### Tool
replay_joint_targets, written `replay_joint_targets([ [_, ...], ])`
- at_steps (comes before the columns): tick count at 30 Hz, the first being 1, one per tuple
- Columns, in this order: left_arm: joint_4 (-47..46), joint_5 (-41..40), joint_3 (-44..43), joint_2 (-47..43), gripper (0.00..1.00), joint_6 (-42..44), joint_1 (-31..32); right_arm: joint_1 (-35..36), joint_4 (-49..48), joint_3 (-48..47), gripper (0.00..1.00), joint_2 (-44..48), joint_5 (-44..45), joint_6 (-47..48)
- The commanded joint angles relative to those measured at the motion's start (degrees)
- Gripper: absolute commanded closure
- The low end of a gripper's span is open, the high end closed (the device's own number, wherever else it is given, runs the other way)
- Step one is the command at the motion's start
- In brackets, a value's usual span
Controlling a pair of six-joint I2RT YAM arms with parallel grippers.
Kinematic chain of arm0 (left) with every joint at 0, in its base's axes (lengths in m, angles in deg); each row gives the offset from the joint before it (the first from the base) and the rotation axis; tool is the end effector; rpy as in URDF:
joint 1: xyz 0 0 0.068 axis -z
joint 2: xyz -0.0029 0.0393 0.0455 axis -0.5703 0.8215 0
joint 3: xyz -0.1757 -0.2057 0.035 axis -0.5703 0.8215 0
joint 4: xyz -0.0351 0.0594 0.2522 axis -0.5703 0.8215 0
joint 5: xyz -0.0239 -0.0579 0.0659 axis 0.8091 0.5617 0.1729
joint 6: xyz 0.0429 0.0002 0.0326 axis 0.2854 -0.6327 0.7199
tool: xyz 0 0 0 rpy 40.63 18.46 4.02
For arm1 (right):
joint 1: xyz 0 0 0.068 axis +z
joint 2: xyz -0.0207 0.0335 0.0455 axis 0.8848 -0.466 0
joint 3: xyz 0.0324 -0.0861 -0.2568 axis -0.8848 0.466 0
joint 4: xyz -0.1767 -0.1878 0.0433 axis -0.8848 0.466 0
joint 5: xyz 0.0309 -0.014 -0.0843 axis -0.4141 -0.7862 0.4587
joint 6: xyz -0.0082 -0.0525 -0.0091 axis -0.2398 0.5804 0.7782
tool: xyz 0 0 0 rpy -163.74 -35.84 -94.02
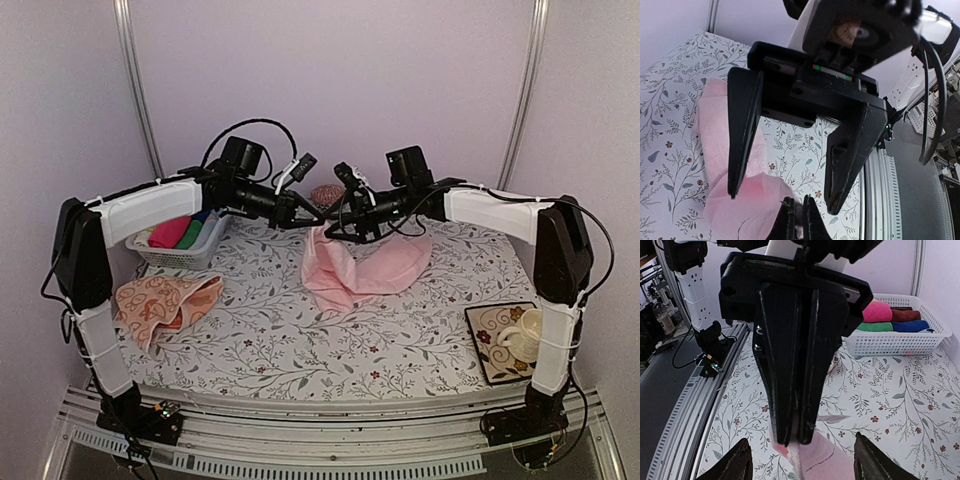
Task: Roll the towels
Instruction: Pass from the left arm to the right
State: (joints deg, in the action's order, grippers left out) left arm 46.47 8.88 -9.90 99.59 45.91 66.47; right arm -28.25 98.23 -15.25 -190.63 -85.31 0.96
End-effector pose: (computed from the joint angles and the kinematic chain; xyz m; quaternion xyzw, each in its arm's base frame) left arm 0.3492 -0.2486 0.3053 0.4364 0.7012 -0.4755 0.3029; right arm 0.3640 0.2811 0.2833 -0.5698 0.5632 0.4516 0.3926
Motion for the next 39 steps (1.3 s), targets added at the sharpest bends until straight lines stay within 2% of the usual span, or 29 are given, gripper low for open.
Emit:
replay_joint_targets([
  [1,-3.0,-1.0,-3.3,1.3,1.00,-1.4,0.9,1.8,-2.3,0.5,0.33,-1.0,-2.9,-2.1],
  [3,-3.3,-1.2,-3.7,1.3,1.00,-1.4,0.9,2.0,-2.6,1.3,0.40,-1.0,-1.6,-2.0],
  [10,-1.4,-1.7,-3.1,0.4,1.00,0.3,0.9,1.4,-1.1,3.5,0.73,0.5,3.6,-1.0],
  [12,-0.3,-2.2,-2.9,0.0,1.00,1.4,0.8,0.8,-0.6,4.2,0.79,1.0,3.5,-1.2],
  [16,1.6,-4.3,-2.3,-1.0,1.00,3.9,0.8,-0.7,1.1,5.5,0.79,1.9,2.8,-1.1],
  [17,1.8,-4.5,-2.1,-1.2,1.00,4.2,0.8,-0.9,0.8,6.1,0.87,2.3,3.4,-1.1],
  [19,1.9,-4.3,-1.8,-1.5,1.00,4.7,0.7,-1.0,0.6,6.5,0.96,2.8,4.4,-0.6],
  [23,2.0,-4.7,-1.5,-1.6,1.00,4.6,0.8,-1.0,1.1,5.3,0.98,2.8,6.0,-0.6],
  [26,1.6,-7.1,-0.8,-2.3,0.60,3.1,0.9,-1.0,1.1,3.5,0.99,2.1,13.6,-4.0],
  [28,1.6,-10.5,0.0,-2.8,0.42,1.8,1.0,-1.0,2.9,1.4,0.99,1.1,16.9,-5.7],
  [34,3.7,-19.0,-0.3,-3.5,0.27,0.0,2.8,-0.7,6.1,-2.8,0.99,-0.8,20.6,-9.0],
  [39,1.2,-28.4,-1.8,-4.6,0.15,-4.2,5.1,-0.4,9.0,-7.0,0.99,-2.8,25.9,-12.0],
])
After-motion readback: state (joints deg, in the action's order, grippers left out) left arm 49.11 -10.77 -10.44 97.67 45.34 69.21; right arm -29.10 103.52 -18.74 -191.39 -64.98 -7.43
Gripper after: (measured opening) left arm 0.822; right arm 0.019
